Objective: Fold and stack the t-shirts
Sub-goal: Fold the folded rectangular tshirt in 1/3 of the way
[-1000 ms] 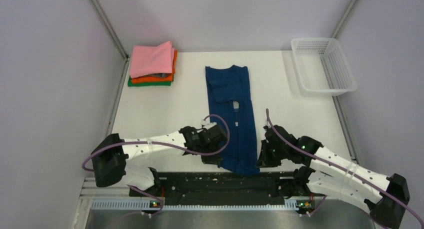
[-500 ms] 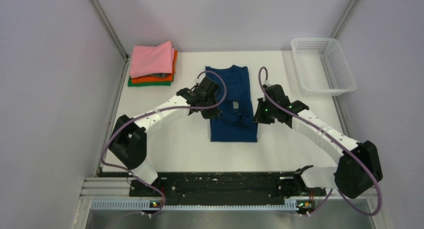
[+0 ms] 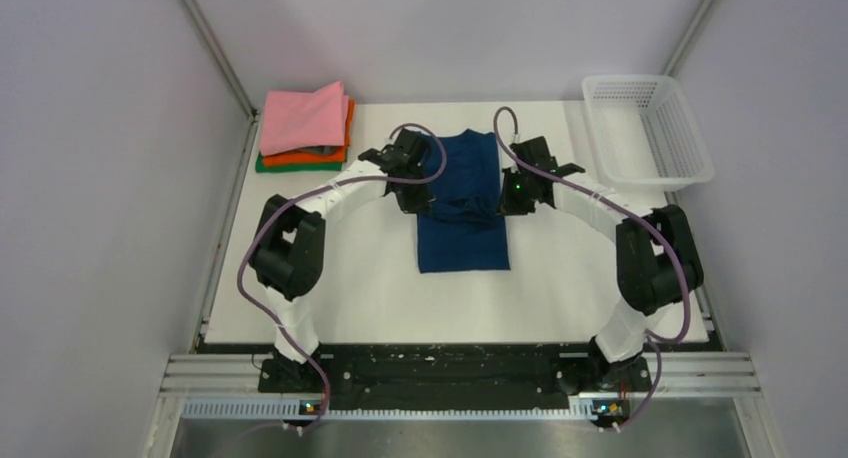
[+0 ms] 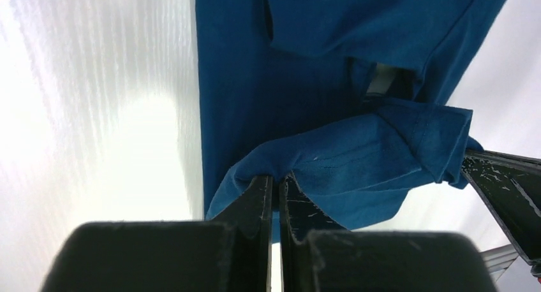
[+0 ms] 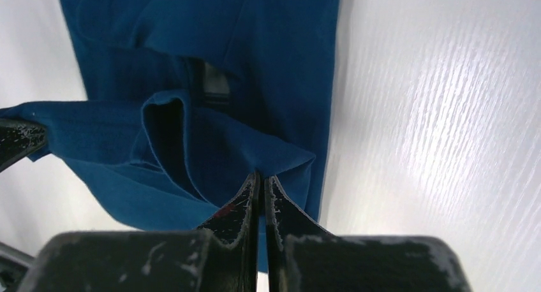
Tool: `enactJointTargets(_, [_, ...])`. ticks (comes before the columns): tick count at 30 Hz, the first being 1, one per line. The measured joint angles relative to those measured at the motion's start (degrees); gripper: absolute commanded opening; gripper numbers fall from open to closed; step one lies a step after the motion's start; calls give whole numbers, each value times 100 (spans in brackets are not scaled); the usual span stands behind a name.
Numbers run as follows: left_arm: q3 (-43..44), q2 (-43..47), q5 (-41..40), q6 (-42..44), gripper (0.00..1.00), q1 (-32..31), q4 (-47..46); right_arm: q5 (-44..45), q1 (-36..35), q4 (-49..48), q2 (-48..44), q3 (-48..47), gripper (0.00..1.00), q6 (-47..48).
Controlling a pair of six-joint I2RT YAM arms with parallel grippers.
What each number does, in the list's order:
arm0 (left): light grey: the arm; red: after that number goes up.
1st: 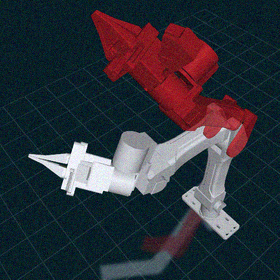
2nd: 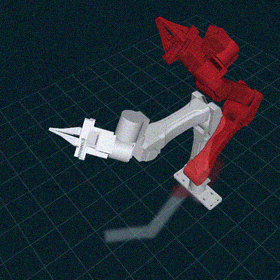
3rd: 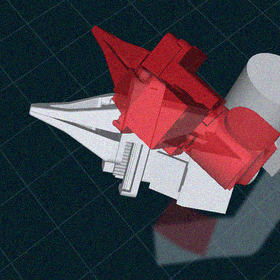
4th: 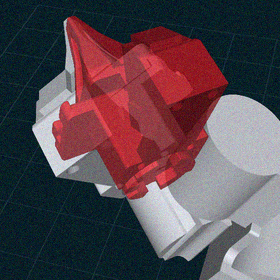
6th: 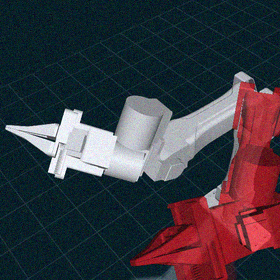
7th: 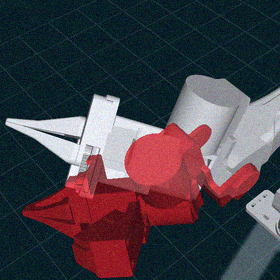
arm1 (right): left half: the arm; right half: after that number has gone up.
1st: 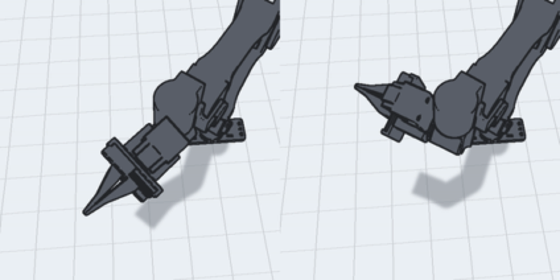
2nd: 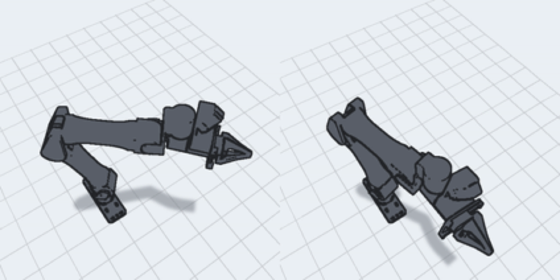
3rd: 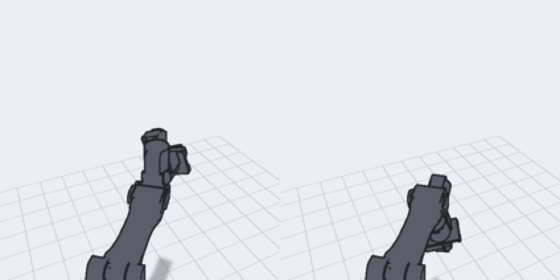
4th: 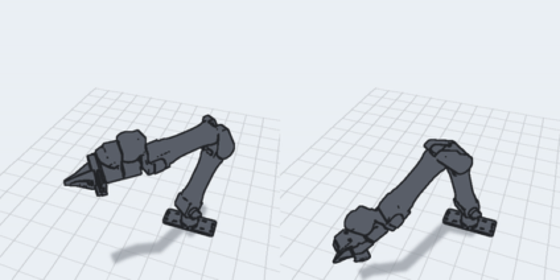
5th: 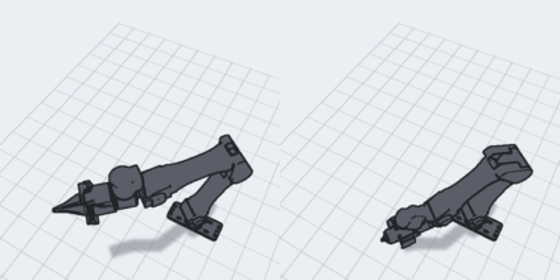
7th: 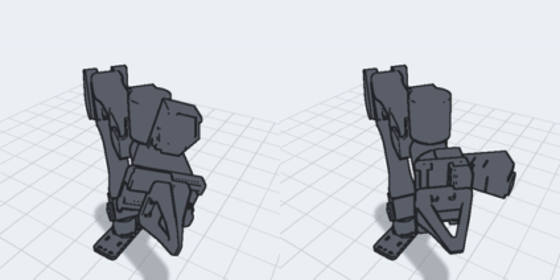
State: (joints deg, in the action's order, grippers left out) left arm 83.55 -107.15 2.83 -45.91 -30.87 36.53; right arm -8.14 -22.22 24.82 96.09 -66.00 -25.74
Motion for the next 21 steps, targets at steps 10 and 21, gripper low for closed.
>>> enactJointTargets(10, [975, -734, -232, 186, 99, 227, 361, 96, 216, -11, 629, -920, 94, 358])
enactJointTargets(21, [-1471, 1915, -455, -251, 99, 151, 153, -748, -317, -752, -1611, 1375, 99, 297])
